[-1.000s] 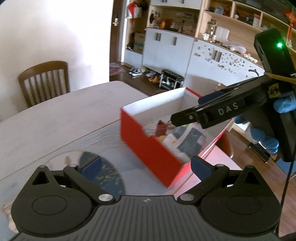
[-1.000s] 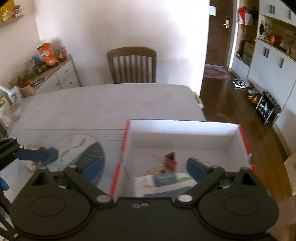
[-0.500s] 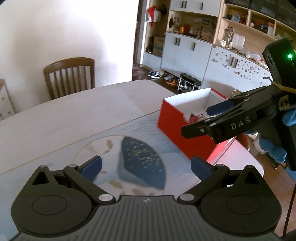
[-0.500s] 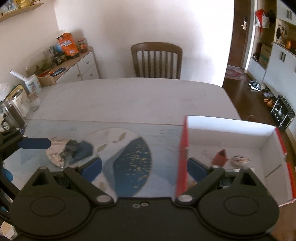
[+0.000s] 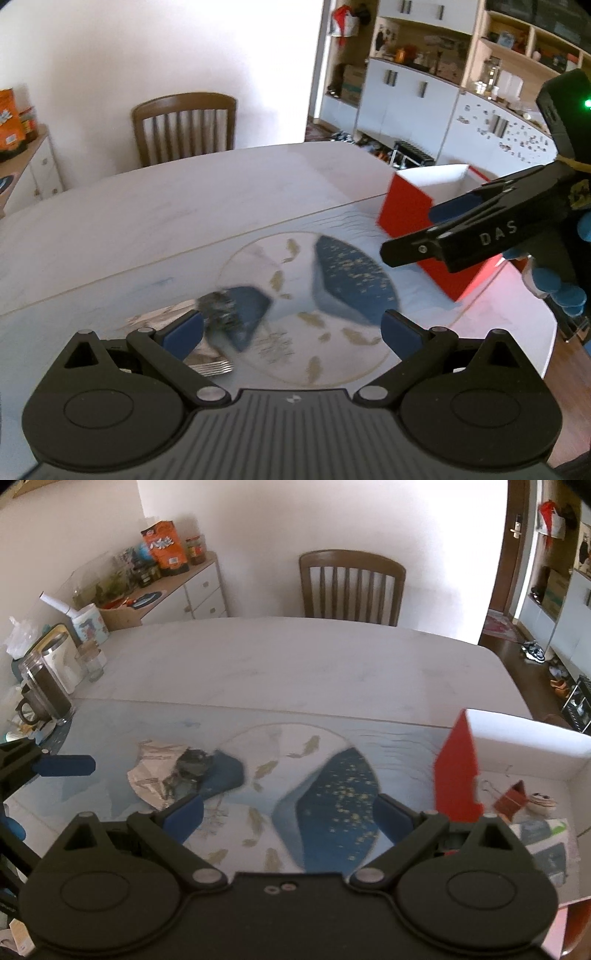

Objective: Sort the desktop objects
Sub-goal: 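Withdraw both tools from the box back toward the table items, then grasp the silver foil packet with the left tool while the right tool grasps the clear granule bag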

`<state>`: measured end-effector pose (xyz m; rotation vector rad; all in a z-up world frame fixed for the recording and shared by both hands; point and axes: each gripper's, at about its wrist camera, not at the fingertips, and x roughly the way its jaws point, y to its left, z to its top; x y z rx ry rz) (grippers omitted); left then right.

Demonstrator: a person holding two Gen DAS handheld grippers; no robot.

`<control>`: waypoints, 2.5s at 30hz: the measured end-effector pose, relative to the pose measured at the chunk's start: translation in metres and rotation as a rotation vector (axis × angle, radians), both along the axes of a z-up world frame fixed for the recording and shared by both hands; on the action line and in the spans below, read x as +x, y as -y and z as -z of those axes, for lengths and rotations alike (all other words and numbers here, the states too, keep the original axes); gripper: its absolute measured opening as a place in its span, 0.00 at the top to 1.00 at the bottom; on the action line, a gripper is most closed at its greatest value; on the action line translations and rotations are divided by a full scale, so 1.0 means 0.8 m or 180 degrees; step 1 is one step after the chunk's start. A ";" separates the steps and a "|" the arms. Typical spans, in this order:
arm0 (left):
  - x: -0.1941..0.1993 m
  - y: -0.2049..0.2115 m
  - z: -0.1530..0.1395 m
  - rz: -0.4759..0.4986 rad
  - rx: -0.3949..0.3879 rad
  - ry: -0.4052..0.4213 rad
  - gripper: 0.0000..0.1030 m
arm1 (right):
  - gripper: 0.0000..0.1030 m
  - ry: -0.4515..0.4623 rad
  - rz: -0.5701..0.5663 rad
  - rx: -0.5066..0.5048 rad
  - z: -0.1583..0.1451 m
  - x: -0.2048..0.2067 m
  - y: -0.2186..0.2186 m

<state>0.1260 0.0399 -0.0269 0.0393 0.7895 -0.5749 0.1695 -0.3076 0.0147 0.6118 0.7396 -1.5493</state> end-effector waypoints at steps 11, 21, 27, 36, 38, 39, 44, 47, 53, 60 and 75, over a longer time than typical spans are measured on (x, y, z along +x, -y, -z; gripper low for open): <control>0.037 -0.051 0.044 -0.0287 0.0074 -0.0109 0.00 | 0.05 -0.0001 -0.0062 0.0165 0.037 0.044 0.055; 0.075 -0.067 0.087 -0.0475 0.0171 -0.0210 0.00 | 0.09 -0.0014 -0.0151 0.0351 0.068 0.072 0.112; 0.092 -0.065 0.112 -0.0487 0.0220 -0.0307 0.00 | 0.11 0.0006 -0.0203 0.0478 0.089 0.087 0.144; 0.109 -0.056 0.135 -0.0488 0.0289 -0.0398 0.00 | 0.13 0.0010 -0.0153 0.0623 0.121 0.100 0.185; 0.109 -0.054 0.139 -0.0477 0.0304 -0.0403 0.01 | 0.14 0.0019 -0.0139 0.0647 0.127 0.101 0.191; 0.110 -0.053 0.140 -0.0474 0.0317 -0.0401 0.01 | 0.14 0.0019 -0.0127 0.0659 0.129 0.100 0.194; 0.112 -0.049 0.145 -0.0453 0.0331 -0.0376 0.01 | 0.19 0.0041 -0.0072 0.0712 0.140 0.097 0.202; 0.115 -0.047 0.148 -0.0444 0.0335 -0.0372 0.04 | 0.22 0.0039 -0.0029 0.0744 0.146 0.093 0.205; 0.119 -0.044 0.155 -0.0425 0.0364 -0.0406 0.14 | 0.30 0.0006 0.0085 0.0825 0.155 0.078 0.204; 0.118 -0.043 0.161 -0.0418 0.0378 -0.0415 0.17 | 0.35 -0.0018 0.0138 0.0849 0.161 0.072 0.204; 0.115 -0.041 0.159 -0.0371 0.0438 -0.0406 0.44 | 0.57 -0.0188 0.0155 0.0881 0.162 0.074 0.194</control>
